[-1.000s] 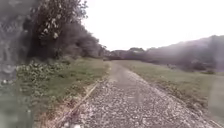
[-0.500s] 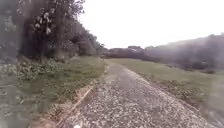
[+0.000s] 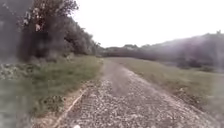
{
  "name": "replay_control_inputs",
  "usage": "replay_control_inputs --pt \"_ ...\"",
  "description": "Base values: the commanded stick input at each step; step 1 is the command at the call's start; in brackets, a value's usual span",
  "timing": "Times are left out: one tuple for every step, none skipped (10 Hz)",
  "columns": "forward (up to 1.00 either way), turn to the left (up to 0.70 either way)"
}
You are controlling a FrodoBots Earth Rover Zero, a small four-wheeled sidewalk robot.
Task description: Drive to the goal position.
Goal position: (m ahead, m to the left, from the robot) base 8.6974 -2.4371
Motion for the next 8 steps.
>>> replay_control_inputs --pt "0.70 -0.06" --pt "0.70 0.00" --pt "0.70 0.00" --pt "0.70 0.00" --pt "0.70 0.00" --pt "0.70 0.00" --pt "0.70 0.00" --pt "0.70 0.00"
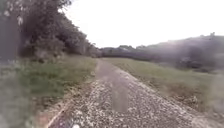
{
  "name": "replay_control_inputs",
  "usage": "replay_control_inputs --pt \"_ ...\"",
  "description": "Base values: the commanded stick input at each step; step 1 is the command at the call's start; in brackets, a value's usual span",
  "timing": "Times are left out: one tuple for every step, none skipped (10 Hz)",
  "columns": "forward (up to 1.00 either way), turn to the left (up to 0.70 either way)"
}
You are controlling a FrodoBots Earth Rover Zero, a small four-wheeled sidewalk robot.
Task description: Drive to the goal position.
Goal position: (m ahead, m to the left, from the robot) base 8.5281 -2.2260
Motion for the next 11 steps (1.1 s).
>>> replay_control_inputs --pt "0.70 0.00" --pt "0.70 0.00" --pt "0.70 0.03" --pt "0.70 0.08" --pt "0.70 0.12" --pt "0.70 0.10" --pt "0.70 0.08" --pt "0.70 0.06" --pt "0.70 0.04" --pt "0.70 0.02" --pt "0.70 0.00"
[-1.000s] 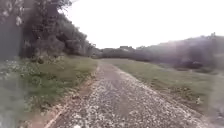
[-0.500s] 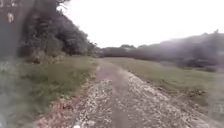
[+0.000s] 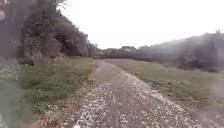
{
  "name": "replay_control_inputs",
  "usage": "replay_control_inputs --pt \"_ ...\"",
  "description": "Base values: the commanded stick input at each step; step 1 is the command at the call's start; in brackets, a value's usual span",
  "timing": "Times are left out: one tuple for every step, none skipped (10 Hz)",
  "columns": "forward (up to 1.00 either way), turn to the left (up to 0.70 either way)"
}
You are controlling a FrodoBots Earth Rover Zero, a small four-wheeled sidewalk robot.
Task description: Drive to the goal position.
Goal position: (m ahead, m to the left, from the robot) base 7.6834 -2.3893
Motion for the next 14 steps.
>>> replay_control_inputs --pt "0.70 0.00" --pt "0.70 0.00" --pt "0.70 0.00" --pt "0.70 0.00" --pt "0.70 0.00" --pt "0.70 0.00" --pt "0.70 0.00" --pt "0.70 0.00" --pt "0.70 0.00" --pt "0.70 0.00" --pt "0.70 0.00" --pt "0.70 0.00" --pt "0.70 0.00" --pt "0.70 0.00"
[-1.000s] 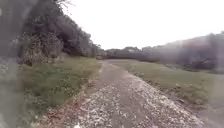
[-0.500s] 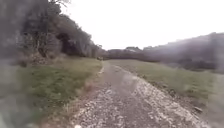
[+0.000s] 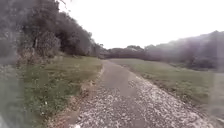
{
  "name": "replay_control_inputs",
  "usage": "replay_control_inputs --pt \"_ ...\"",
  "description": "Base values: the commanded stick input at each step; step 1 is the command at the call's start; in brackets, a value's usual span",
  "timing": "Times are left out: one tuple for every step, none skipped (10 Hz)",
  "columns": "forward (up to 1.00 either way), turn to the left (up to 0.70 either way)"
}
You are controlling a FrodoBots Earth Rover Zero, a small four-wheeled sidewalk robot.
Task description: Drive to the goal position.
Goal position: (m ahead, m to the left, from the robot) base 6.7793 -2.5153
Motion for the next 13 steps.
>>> replay_control_inputs --pt "0.70 0.00" --pt "0.70 -0.01" --pt "0.70 -0.03" --pt "0.70 -0.05" --pt "0.70 -0.06" --pt "0.70 -0.08" --pt "0.70 -0.09" --pt "0.70 -0.11" --pt "0.70 -0.12" --pt "0.70 -0.09" --pt "0.70 0.00" --pt "0.70 0.00" --pt "0.70 0.00"
